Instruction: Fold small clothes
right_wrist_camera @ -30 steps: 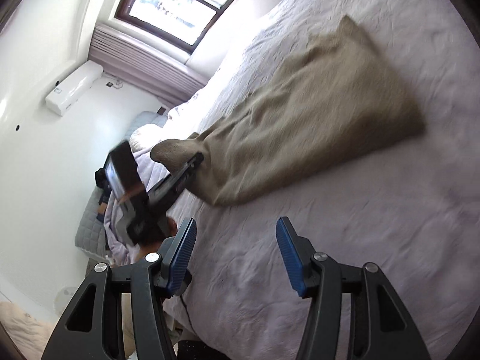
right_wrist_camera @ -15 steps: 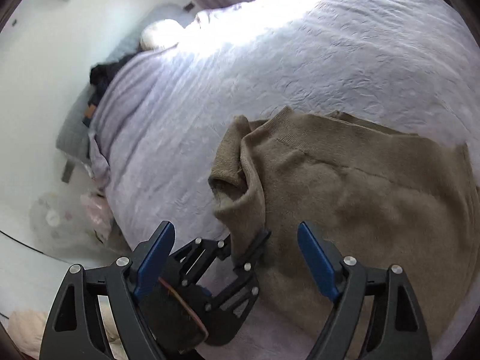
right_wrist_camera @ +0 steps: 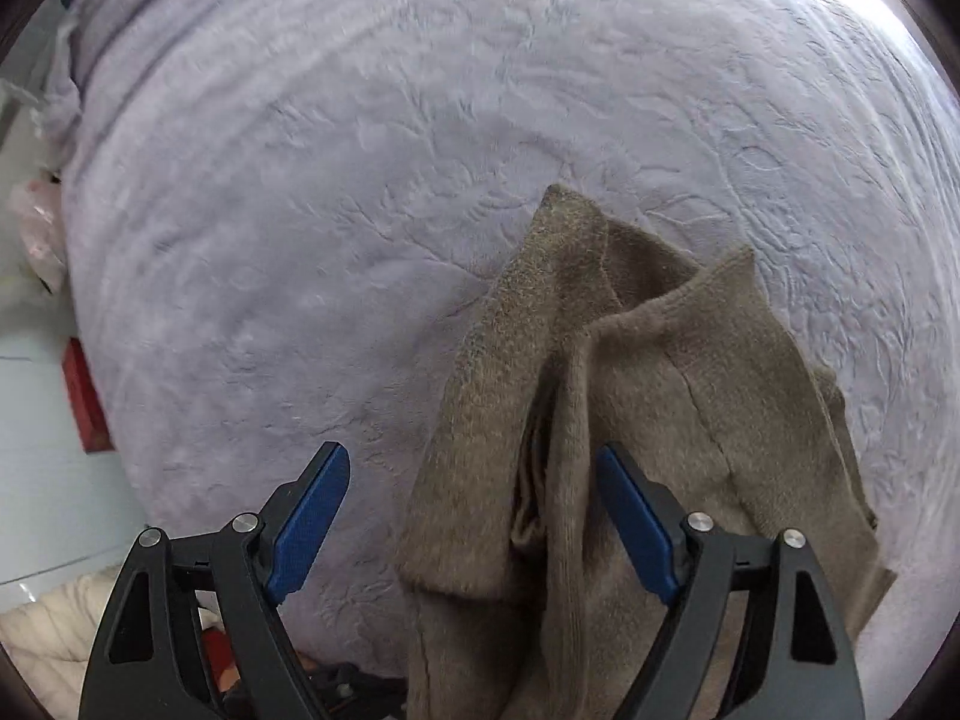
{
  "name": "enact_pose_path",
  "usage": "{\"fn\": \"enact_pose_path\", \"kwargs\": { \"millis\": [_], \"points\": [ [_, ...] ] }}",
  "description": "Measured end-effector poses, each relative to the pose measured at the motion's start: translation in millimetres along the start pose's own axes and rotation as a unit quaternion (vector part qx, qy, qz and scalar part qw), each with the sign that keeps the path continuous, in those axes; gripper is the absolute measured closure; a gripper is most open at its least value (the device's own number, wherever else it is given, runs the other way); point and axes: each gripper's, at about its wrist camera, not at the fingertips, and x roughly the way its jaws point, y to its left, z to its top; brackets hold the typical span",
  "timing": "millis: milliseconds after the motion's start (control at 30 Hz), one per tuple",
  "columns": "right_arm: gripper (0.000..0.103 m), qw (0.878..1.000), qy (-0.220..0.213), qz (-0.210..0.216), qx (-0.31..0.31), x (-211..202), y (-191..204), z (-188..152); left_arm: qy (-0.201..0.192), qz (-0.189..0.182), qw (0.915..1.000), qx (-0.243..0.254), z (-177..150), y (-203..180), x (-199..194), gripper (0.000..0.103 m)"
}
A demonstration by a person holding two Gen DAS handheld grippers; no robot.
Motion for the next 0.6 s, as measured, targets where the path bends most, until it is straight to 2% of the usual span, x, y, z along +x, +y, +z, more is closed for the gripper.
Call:
{"fn": "enact_pose_path", "kwargs": {
  "millis": [33, 67, 100, 133, 200, 233, 333, 500, 600],
  "points": [
    [0.016, 1.000, 0.009, -0.013, 0.002, 6.2, 0.0, 1.4, 0.000, -0.002, 1.0000, -0.002, 0.2, 1.3, 0.0, 0.088],
    [0.021, 1.000, 0.014, -0.024, 0.004, 9.9, 0.1, 1.8, 0.001, -0.004, 1.0000, -0.005, 0.0, 2.6, 0.3, 0.088],
    [0.034, 0.999, 0.013, -0.032, 0.007, 11.5, -1.4, -0.2, 0.002, -0.005, 1.0000, -0.007, 0.3, 4.0, 0.2, 0.088],
    [0.079, 0.999, 0.007, -0.031, 0.013, 9.9, -4.4, -3.7, 0.004, -0.008, 0.9999, -0.009, 0.9, 5.2, -0.1, 0.088],
    [0.080, 0.999, -0.026, -0.018, 0.031, -4.9, -14.2, -15.6, 0.001, -0.014, 0.9999, -0.007, 2.9, 5.0, -3.9, 0.088],
    [0.084, 0.998, -0.051, -0.007, 0.038, -17.0, -19.5, -24.1, -0.002, -0.014, 0.9999, -0.004, 3.8, 5.0, -8.1, 0.088],
    [0.084, 0.991, -0.118, 0.015, 0.060, -49.4, -35.7, -54.2, -0.018, -0.019, 0.9996, 0.011, 12.3, -6.8, -23.6, 0.088],
    [0.085, 0.965, -0.228, 0.039, 0.124, -101.3, -79.0, -125.7, -0.042, -0.047, 0.9970, 0.044, 33.7, -44.9, -46.1, 0.088],
    [0.085, 0.944, -0.281, 0.056, 0.164, -124.0, -110.7, -171.0, -0.045, -0.063, 0.9944, 0.071, 41.4, -75.9, -50.5, 0.088]
  ]
}}
